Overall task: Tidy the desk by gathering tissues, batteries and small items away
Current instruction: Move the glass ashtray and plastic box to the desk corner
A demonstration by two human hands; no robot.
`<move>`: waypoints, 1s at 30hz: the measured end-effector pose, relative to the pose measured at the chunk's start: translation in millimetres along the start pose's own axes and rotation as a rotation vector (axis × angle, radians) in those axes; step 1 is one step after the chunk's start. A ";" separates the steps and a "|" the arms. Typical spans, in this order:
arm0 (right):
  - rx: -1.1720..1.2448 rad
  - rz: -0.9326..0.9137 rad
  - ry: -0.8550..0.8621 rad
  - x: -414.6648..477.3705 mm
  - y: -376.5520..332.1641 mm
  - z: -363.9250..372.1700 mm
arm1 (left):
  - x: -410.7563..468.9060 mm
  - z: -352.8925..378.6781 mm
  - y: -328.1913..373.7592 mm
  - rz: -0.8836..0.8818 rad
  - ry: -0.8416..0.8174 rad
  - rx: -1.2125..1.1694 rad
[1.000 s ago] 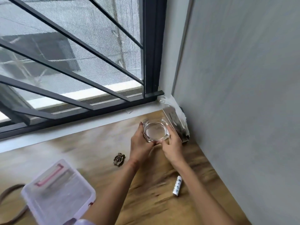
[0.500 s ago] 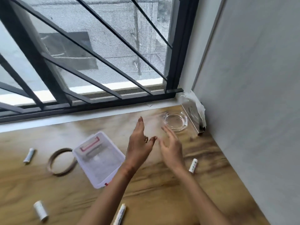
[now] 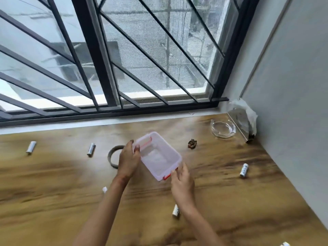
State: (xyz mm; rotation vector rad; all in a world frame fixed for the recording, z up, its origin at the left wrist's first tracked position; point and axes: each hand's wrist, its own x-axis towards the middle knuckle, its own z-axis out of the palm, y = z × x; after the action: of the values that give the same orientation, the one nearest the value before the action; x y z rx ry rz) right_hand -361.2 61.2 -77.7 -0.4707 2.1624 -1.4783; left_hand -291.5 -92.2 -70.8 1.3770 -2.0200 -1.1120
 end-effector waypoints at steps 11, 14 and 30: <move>-0.005 -0.042 0.063 -14.9 -20.5 23.2 | -14.1 -31.5 -5.2 0.035 -0.055 -0.178; -0.006 -0.086 0.038 -23.3 -27.5 22.5 | -37.3 -55.2 -8.2 0.082 -0.034 -0.237; 0.032 -0.161 -0.378 -126.2 -47.6 138.5 | -142.1 -209.3 -155.6 -0.149 0.327 -0.263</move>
State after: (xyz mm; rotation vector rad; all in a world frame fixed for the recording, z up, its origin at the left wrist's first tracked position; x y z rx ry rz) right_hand -178.3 4.2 -51.5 -0.8552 1.8359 -1.3730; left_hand 4.3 -66.1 -67.8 1.4779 -1.5068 -1.0867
